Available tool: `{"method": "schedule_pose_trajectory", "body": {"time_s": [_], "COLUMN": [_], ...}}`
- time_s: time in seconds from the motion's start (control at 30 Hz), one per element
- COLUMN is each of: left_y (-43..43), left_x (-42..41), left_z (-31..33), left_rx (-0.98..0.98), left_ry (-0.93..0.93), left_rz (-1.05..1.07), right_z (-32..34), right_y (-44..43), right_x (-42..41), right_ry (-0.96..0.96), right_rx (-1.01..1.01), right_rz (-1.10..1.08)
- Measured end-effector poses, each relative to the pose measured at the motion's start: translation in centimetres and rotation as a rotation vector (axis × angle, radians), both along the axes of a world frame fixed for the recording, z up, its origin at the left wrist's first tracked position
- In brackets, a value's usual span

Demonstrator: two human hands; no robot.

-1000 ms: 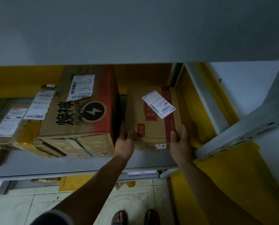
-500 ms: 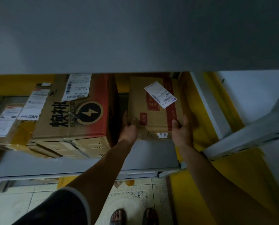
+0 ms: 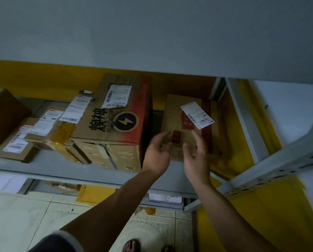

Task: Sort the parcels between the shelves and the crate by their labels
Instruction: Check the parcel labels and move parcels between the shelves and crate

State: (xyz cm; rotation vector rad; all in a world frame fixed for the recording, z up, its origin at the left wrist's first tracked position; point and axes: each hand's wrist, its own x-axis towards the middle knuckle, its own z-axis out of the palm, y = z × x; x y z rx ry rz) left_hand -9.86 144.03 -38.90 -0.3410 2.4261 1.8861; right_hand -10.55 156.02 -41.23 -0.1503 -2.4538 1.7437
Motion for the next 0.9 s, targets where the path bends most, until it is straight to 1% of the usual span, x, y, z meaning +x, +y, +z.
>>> {"method": "schedule_pose_trajectory", "body": {"time_s": [0.07, 0.23, 0.33, 0.4, 0.47, 0.53, 0.6, 0.63, 0.7, 0.77, 0.9], "left_y": [-0.7, -3.1, -5.7, -7.9, -10.2, -13.5, -17.0, -18.3, -20.7, -22.8, -24.2], "left_x": [0.7, 2.2, 2.8, 3.4, 3.9, 4.1, 3.5, 3.0, 2.2, 1.4, 0.2], "left_z": [0.9, 3.5, 5.0, 5.9, 6.9, 7.4, 7.1, 6.8, 6.2, 5.8, 5.3], "left_rx": [0.023, 0.051, 0.074, 0.098, 0.122, 0.102, 0.063, 0.035, 0.000, 0.013, 0.159], "left_ry": [0.041, 0.130, 0.188, 0.222, 0.259, 0.319, 0.359, 0.361, 0.311, 0.226, -0.004], "left_rz": [-0.010, -0.053, -0.076, -0.108, -0.150, -0.171, -0.127, -0.068, 0.053, 0.106, 0.062], "right_z": [0.1, 0.9, 2.2, 2.8, 3.6, 4.1, 4.4, 4.6, 4.6, 4.6, 4.6], "right_y": [-1.4, -4.4, -7.0, -8.7, -10.1, -11.6, -13.0, -13.5, -14.4, -15.8, -16.9], "right_x": [0.5, 1.1, 1.6, 1.8, 2.2, 2.6, 2.7, 2.7, 2.6, 2.5, 2.4], "right_ry": [-0.026, -0.106, -0.142, -0.151, -0.147, -0.118, -0.139, -0.170, -0.228, -0.282, -0.321], "right_rx": [-0.031, -0.110, -0.292, -0.309, -0.305, -0.245, -0.238, -0.261, -0.286, -0.294, -0.293], "right_rz": [0.070, 0.099, 0.104, 0.095, 0.042, -0.015, -0.058, -0.064, -0.070, -0.090, -0.086]}}
